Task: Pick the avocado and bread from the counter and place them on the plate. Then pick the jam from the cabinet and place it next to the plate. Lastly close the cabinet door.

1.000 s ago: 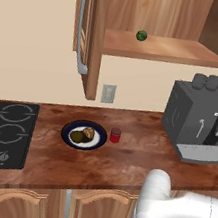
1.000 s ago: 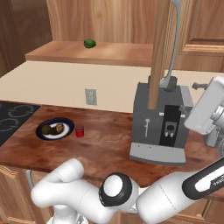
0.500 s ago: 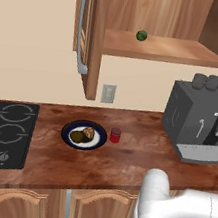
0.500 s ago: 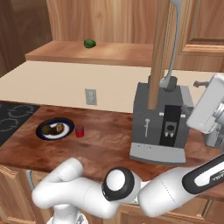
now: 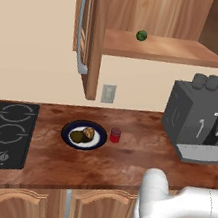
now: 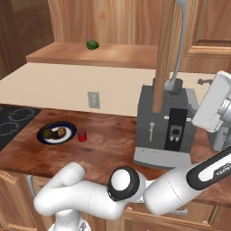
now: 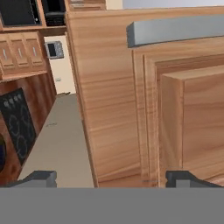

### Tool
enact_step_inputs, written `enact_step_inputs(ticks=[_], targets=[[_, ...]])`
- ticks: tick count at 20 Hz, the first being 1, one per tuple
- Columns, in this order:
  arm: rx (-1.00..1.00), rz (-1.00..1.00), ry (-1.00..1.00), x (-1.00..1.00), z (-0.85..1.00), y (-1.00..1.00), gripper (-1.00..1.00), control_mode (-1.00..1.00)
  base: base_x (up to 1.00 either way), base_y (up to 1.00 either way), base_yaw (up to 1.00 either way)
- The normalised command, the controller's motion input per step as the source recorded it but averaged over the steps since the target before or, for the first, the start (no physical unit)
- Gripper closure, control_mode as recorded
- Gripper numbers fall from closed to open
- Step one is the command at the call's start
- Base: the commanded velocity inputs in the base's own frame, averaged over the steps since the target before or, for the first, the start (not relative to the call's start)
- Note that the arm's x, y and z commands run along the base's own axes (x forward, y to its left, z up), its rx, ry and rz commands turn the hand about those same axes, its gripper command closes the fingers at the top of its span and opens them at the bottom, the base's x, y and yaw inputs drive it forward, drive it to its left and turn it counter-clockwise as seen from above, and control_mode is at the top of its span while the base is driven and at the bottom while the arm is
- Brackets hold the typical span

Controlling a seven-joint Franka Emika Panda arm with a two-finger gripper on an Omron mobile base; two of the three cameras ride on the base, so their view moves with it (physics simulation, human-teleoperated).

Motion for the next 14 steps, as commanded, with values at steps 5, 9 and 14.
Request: enact_step_inputs(ticks=[5,9,14], targets=[[0.00,0.00,0.03,0.20,0.00,0.02,-1.00,-1.00,0.00,0.00,0.00],[0.00,0.00,0.04,0.13,0.00,0.10,-1.00,-1.00,0.00,0.00,0.00],[0.00,0.00,0.02,0.00,0.00,0.18,-1.00,-1.00,0.00,0.00,0.00]])
